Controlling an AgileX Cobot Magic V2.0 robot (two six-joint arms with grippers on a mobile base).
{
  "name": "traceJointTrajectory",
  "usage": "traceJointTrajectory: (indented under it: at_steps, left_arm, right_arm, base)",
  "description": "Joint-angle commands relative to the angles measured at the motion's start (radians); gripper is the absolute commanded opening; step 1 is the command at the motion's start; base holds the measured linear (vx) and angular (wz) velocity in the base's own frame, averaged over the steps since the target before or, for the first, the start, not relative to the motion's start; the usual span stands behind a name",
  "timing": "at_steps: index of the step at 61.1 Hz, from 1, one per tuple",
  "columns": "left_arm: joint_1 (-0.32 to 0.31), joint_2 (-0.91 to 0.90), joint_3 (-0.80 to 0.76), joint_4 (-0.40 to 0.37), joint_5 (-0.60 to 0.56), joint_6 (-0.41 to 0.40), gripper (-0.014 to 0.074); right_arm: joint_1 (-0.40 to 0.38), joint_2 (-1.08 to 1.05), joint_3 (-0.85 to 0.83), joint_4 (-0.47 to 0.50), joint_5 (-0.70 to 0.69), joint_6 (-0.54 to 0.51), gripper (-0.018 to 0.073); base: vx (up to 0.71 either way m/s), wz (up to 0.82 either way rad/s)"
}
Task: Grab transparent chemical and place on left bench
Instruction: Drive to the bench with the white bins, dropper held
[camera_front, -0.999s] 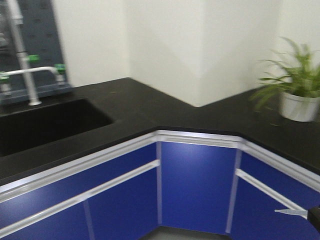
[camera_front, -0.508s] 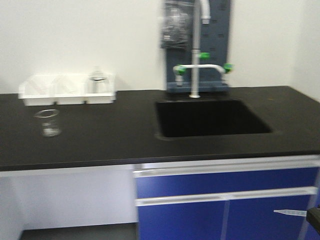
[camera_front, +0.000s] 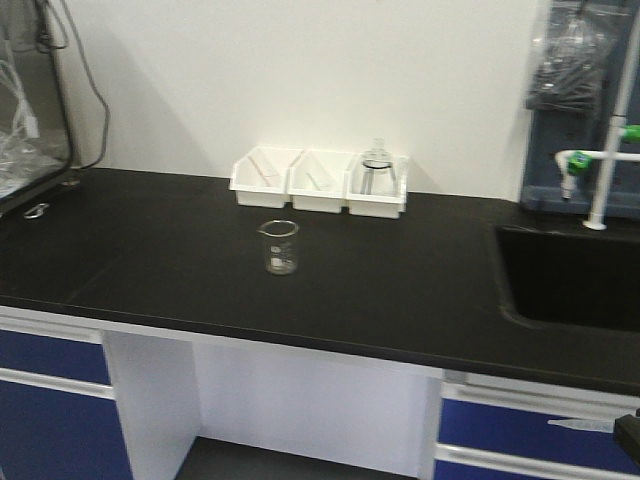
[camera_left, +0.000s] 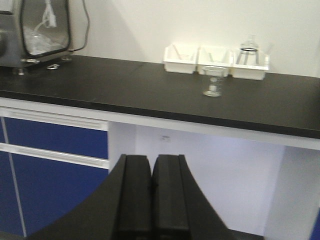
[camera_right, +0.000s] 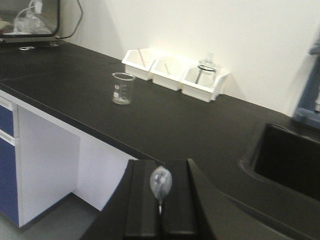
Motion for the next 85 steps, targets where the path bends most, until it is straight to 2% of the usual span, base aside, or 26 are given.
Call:
traceJointTrajectory:
  at_steps: [1, 33, 85]
  left_arm:
    - [-0.002, -0.019, 0.016, -0.001, -0.078, -0.008, -0.0003]
    - [-0.002, -0.019, 0.016, -0.001, -0.078, -0.008, -0.0003]
    - [-0.002, -0.019, 0.016, -0.001, -0.078, -0.008, -0.0003]
  right_arm:
    - [-0.005, -0.002, -0.03, 0.023, -0.044, 0.0, -0.0004]
    - [-0.005, -0.002, -0.03, 0.023, -0.044, 0.0, -0.0004]
    - [-0.005, -0.002, -0.03, 0.022, -0.044, 0.0, -0.0004]
  base:
    - [0.23, 0.38]
    - [0.28, 0.21]
    - [0.34, -0.1]
